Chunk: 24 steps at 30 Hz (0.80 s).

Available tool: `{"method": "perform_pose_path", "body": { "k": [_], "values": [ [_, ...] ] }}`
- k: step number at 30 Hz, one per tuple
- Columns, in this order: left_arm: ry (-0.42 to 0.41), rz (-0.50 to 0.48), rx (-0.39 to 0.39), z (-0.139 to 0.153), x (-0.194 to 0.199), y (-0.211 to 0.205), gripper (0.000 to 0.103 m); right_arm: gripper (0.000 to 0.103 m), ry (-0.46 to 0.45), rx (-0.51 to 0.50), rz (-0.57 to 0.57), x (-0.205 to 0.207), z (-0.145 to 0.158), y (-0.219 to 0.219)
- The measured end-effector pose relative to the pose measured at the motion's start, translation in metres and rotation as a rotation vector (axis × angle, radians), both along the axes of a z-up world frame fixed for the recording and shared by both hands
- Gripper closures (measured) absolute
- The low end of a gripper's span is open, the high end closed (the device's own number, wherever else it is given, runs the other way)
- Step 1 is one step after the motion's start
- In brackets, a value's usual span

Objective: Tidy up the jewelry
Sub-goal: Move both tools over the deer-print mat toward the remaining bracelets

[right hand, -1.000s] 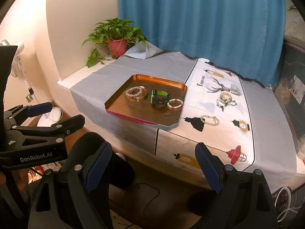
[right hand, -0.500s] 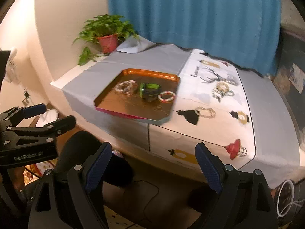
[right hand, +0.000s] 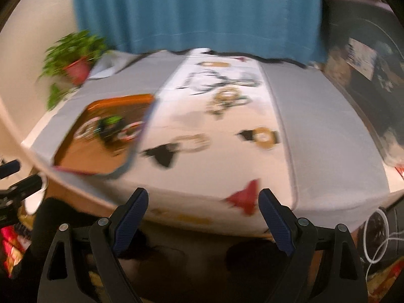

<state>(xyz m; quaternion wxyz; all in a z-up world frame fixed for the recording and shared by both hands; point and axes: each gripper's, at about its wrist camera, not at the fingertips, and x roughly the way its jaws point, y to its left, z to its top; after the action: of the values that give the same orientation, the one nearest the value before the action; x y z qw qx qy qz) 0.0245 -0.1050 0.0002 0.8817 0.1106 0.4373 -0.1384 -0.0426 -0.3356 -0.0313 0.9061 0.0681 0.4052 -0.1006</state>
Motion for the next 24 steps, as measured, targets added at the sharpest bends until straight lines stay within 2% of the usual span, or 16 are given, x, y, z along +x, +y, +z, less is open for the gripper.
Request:
{"method": "perform_pose_path", "body": {
  "k": [9,14,17,22,24],
  "values": [
    [0.034,-0.102,-0.025,-0.004,0.072,-0.095,0.01,0.014,0.007,-0.041,-0.113,0.069,-0.017,-0.123],
    [0.048,-0.133,-0.014,-0.016,0.121,-0.15,0.01,0.014,0.017,0.014,-0.116,0.119,-0.031,-0.171],
    [0.09,-0.149,-0.033,-0.03,0.153,-0.182,0.01,0.014,0.004,0.026,-0.097,0.152,-0.037,-0.185],
    [0.135,-0.165,0.03,-0.064,0.194,-0.226,0.01,0.014,0.026,-0.025,-0.028,0.21,-0.057,-0.189],
    [0.156,-0.175,0.03,-0.076,0.206,-0.236,0.01,0.014,0.037,-0.03,0.001,0.226,-0.066,-0.188]
  ]
}}
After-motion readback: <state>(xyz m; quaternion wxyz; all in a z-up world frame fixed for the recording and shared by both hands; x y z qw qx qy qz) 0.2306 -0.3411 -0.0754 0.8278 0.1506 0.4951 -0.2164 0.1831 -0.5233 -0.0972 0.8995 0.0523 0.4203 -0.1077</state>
